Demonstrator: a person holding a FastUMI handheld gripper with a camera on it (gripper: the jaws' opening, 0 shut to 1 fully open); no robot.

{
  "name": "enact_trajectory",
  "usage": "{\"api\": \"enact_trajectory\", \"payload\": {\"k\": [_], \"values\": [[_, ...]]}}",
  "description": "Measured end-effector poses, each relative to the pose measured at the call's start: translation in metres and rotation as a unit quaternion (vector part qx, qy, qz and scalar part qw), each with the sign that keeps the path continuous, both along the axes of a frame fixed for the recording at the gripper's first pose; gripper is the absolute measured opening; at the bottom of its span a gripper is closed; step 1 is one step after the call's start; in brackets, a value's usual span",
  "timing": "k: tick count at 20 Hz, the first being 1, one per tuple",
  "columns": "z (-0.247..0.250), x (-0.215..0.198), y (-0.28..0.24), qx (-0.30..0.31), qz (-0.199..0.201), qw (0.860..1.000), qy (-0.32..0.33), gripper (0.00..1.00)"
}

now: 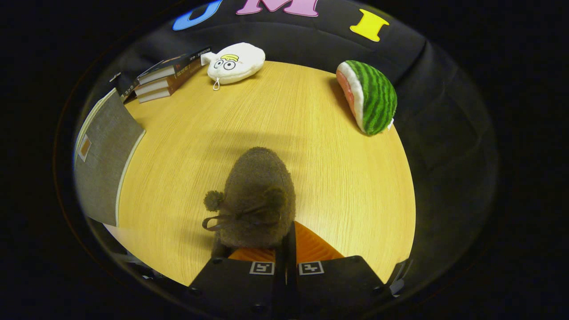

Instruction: Open the storage box then place both shoes into the box .Put the left shoe in first, then the right shoe, with the right side of both shoes facing outward in a uniform manner.

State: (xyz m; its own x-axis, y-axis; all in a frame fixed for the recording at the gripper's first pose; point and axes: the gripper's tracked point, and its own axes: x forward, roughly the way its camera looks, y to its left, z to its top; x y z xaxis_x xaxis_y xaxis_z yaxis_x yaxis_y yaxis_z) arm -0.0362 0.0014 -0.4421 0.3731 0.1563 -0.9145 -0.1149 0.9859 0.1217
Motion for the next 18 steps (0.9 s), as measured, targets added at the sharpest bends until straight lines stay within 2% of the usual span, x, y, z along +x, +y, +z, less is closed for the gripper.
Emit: {"api": "enact_trajectory", "payload": {"k": [8, 14, 18], "values": [[0.118, 0.016, 0.038, 0.056, -0.018, 0.998, -0.019, 0.05], [0.216, 0.041, 0.112, 0.120, -0.006, 0.991, -0.051, 0.05], [0.258, 0.042, 0.174, 0.154, 0.013, 0.987, -0.047, 0.05]]}}
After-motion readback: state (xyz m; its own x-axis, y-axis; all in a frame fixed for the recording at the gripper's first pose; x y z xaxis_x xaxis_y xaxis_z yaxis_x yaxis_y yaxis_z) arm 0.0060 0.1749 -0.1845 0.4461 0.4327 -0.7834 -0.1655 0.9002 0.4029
